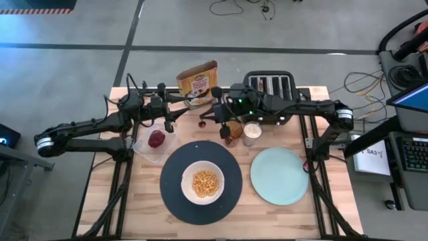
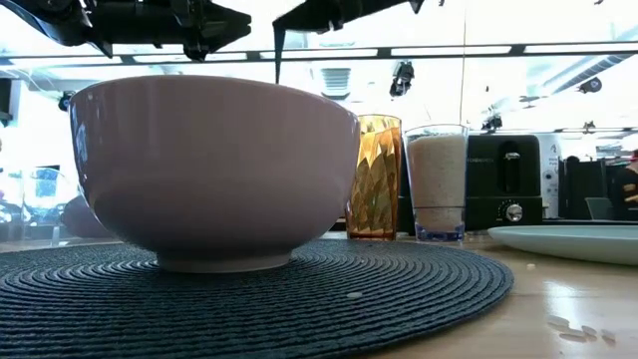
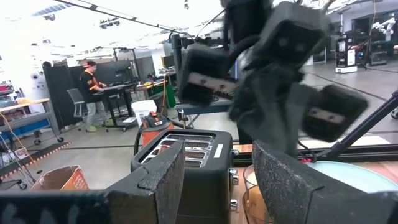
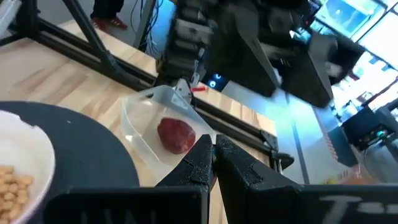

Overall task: Arrange a breakfast setting
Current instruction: Adjust the blue spoon in the orange cup

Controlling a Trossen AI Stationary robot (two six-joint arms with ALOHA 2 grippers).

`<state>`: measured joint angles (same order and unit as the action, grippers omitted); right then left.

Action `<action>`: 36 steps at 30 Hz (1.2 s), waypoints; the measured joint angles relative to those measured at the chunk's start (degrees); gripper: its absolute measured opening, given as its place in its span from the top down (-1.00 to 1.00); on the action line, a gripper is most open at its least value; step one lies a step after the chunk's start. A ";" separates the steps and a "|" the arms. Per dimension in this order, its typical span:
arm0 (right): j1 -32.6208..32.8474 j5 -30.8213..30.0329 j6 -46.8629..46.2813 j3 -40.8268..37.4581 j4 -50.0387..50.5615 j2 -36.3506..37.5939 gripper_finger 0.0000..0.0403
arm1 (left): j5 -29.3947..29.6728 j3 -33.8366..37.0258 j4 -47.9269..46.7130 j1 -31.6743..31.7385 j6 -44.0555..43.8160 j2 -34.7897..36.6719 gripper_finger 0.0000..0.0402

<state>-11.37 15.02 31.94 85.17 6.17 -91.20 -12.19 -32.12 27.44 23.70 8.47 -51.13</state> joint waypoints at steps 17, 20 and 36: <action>10.94 -17.03 -1.33 -0.02 9.88 4.04 0.96 | -4.88 0.00 -0.22 -1.86 -1.98 -0.39 0.15; 11.55 -18.46 -0.61 -0.04 9.29 4.00 0.96 | -5.35 0.00 -0.36 -4.51 -2.00 -1.46 0.15; 11.62 -19.58 5.00 -0.07 4.59 4.06 0.96 | -6.38 -5.43 -0.02 -9.05 1.79 -13.51 0.15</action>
<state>0.25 -4.56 36.95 85.10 10.76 -87.13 -18.57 -37.55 27.42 14.66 10.26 -64.65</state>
